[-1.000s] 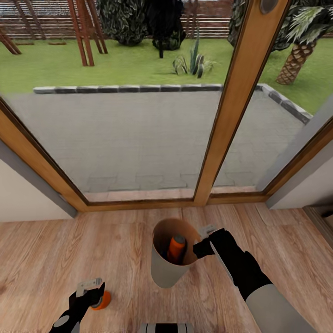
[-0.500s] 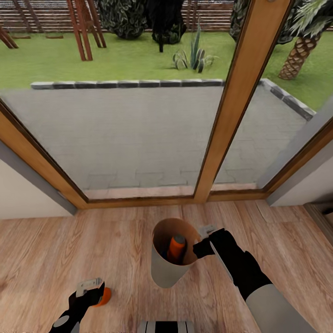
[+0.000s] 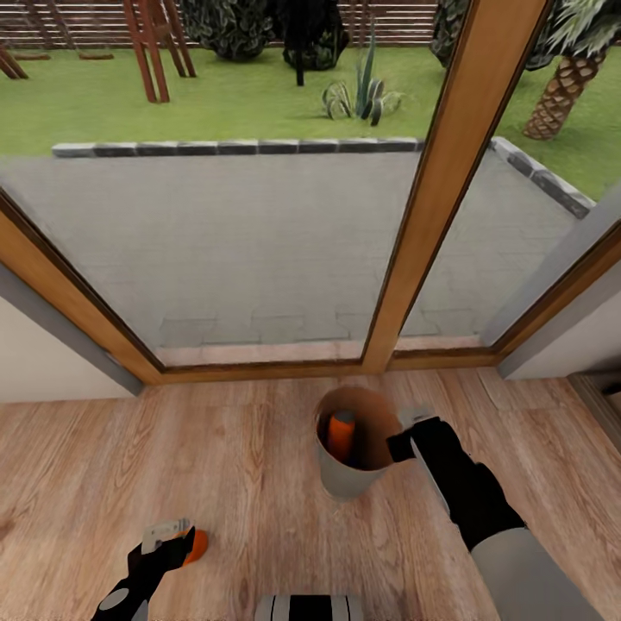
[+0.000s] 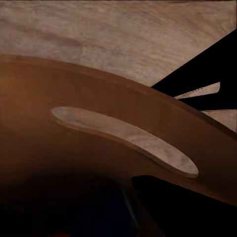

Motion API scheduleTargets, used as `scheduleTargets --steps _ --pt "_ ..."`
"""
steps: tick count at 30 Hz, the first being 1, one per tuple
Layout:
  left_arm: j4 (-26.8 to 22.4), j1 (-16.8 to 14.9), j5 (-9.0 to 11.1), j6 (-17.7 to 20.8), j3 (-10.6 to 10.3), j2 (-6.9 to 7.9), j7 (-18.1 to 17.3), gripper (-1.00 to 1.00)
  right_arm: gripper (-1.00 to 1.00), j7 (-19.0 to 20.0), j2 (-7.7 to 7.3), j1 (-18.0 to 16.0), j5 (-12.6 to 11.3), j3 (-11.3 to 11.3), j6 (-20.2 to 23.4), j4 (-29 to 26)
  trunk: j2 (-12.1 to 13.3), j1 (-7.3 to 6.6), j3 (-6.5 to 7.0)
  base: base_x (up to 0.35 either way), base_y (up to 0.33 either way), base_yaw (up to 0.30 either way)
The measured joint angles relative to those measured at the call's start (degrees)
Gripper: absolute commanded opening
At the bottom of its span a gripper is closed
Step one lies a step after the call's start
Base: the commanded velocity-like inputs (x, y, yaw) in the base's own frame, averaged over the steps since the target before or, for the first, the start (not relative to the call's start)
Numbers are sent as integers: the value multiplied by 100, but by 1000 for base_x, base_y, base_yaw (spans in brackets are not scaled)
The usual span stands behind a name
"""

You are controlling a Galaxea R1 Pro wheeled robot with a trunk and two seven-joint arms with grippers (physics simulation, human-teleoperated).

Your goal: Put the three can of soda from the living room inside the tash can in the kitchen.

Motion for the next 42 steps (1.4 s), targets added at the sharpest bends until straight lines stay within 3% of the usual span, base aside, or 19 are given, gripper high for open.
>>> scheduleTargets --steps 2,5,10,15,28,42 --pt "0 0 0 0 0 2 0 100 -100 -100 -5 2 -212 -282 12 -118 0 0 -19 0 0 0" --pt "2 -1 -1 -1 0 2 0 100 -100 -193 -8 -4 -70 -461 -3 -433 0 0 -46 0 0 0" --pt "1 -1 -1 0 0 3 0 100 -100 -190 -7 2 -247 -492 18 -462 0 0 -93 0 0 0" --pt "0 -1 0 0 0 3 0 100 -100 -206 -8 2 -139 -496 16 -471 0 0 -140 0 0 0" --pt "1 -1 0 0 0 3 0 100 -100 -196 -7 2 -195 -495 15 -473 0 0 -258 0 0 0" --pt "1 -1 0 0 0 3 0 100 -100 -198 -7 2 -189 -488 17 -480 0 0 -273 68 0 0"
